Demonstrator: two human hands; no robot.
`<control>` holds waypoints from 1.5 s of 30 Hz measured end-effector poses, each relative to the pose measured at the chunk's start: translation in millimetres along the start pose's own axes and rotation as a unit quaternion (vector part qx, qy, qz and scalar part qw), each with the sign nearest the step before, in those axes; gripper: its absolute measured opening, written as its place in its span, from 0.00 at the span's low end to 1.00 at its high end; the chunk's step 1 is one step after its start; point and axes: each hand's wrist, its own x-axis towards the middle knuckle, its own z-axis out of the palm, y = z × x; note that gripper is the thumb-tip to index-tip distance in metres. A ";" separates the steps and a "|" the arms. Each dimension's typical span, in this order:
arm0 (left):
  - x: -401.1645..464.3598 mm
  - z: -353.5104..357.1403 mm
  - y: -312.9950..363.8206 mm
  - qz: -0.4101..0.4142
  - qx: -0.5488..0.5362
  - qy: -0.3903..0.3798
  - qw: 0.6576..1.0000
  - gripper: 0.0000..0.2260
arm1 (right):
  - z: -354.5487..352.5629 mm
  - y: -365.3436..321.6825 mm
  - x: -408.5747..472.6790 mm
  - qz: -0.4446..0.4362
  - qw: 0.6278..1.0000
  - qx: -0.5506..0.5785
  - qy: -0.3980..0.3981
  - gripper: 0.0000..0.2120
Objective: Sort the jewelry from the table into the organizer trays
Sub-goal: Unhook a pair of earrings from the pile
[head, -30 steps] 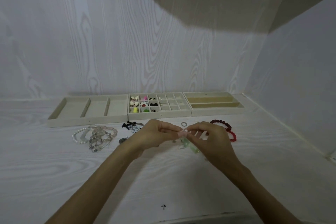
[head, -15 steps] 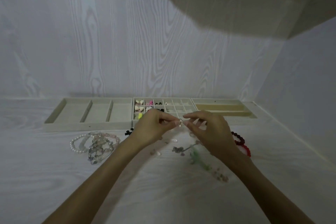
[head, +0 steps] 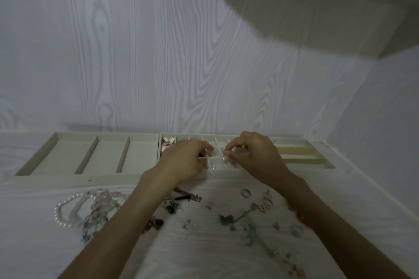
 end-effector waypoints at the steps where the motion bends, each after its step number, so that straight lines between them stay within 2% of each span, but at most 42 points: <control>1: 1.2 0.6 -1.7 0.007 0.035 -0.031 0.999 0.22 | 0.6 2.2 3.4 0.011 1.000 0.005 -0.021 0.03; 4: -2.4 -4.6 0.5 0.014 0.115 -0.099 0.988 0.25 | 4.0 5.8 12.3 0.048 0.996 0.013 -0.078 0.04; 7: -8.0 -10.8 4.6 0.020 0.168 -0.160 0.972 0.26 | 8.0 6.7 15.9 0.082 0.991 0.035 -0.103 0.04; 11: -11.7 -12.3 7.1 0.006 0.200 -0.199 0.959 0.27 | 12.6 4.1 17.2 0.101 0.986 0.035 -0.129 0.05; 18: -12.1 -11.2 8.8 0.001 0.207 -0.194 0.959 0.27 | 20.7 -2.5 18.0 0.103 0.981 -0.049 -0.156 0.06; 31: -12.3 -10.1 10.0 0.008 0.215 -0.173 0.961 0.25 | 40.7 -4.8 26.5 0.096 0.978 -0.163 -0.091 0.09; 38: -12.5 -8.1 10.8 0.014 0.217 -0.171 0.961 0.24 | 17.6 -18.0 47.3 0.084 0.958 -0.187 -0.198 0.09; 45: -12.0 -11.4 7.3 0.017 0.206 -0.167 0.964 0.25 | 0.9 -23.4 61.5 -0.021 0.945 -0.234 -0.228 0.07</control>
